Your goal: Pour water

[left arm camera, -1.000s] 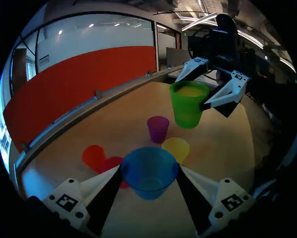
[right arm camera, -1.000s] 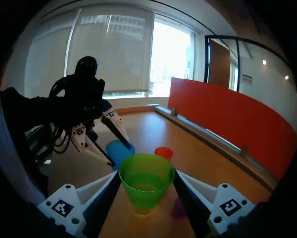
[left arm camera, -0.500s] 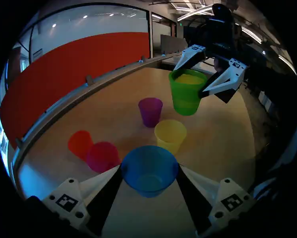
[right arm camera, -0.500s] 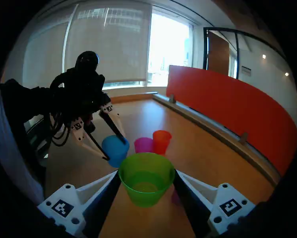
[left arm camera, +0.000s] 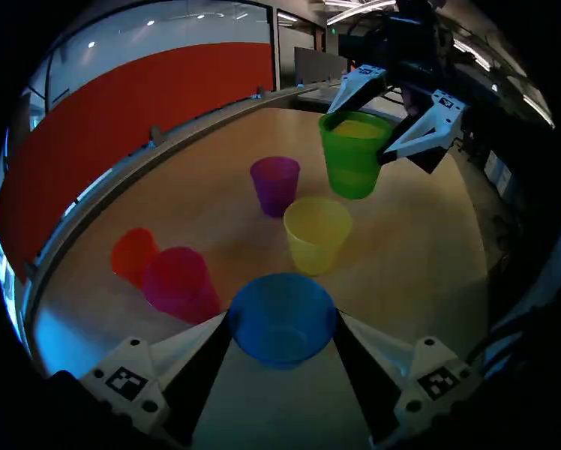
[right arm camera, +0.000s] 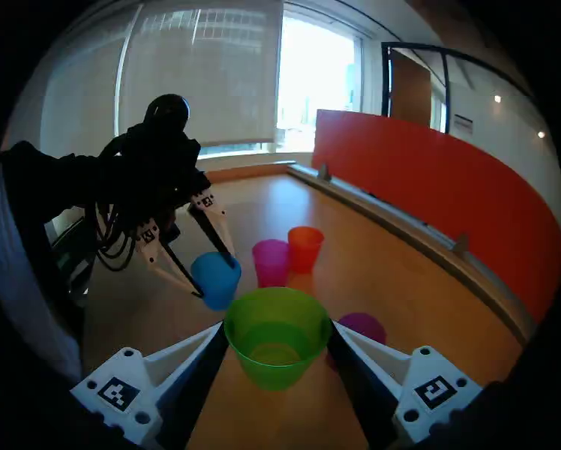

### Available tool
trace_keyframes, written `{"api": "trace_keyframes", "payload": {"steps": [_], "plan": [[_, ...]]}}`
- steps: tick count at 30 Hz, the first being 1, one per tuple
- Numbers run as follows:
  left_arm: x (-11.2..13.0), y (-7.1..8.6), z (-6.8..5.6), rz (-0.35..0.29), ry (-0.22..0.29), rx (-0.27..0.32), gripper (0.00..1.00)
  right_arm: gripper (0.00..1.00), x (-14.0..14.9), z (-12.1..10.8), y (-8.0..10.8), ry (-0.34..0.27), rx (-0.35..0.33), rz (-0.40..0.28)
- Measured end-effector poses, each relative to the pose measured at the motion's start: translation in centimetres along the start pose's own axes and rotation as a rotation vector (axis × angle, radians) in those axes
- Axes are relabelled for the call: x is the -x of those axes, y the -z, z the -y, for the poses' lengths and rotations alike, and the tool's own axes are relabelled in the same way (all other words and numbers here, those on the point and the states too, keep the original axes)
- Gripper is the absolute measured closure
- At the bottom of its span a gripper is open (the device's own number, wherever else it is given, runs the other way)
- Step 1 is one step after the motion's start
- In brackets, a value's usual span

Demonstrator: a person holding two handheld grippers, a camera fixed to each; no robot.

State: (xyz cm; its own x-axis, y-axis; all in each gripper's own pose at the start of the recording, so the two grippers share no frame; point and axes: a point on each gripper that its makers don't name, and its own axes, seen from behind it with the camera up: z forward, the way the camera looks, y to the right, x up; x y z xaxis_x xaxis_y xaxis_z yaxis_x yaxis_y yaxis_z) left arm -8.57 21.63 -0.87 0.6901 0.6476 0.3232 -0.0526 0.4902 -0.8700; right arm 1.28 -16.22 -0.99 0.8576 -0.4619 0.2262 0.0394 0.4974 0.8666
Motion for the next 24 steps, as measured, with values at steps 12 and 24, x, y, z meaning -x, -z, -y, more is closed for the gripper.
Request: {"api": "trace_keyframes", "payload": {"steps": [12,24], "plan": [[1.1,-0.9,-0.3,0.011,-0.012,0.003,0.10,0.08,0.6,-0.1,0.0,-0.009,0.007,0.006],[2.1,-0.5,-0.2,0.024,0.001,0.006,0.10,0.08,1.9,-0.3,0.1,-0.018,0.017,0.024]]}}
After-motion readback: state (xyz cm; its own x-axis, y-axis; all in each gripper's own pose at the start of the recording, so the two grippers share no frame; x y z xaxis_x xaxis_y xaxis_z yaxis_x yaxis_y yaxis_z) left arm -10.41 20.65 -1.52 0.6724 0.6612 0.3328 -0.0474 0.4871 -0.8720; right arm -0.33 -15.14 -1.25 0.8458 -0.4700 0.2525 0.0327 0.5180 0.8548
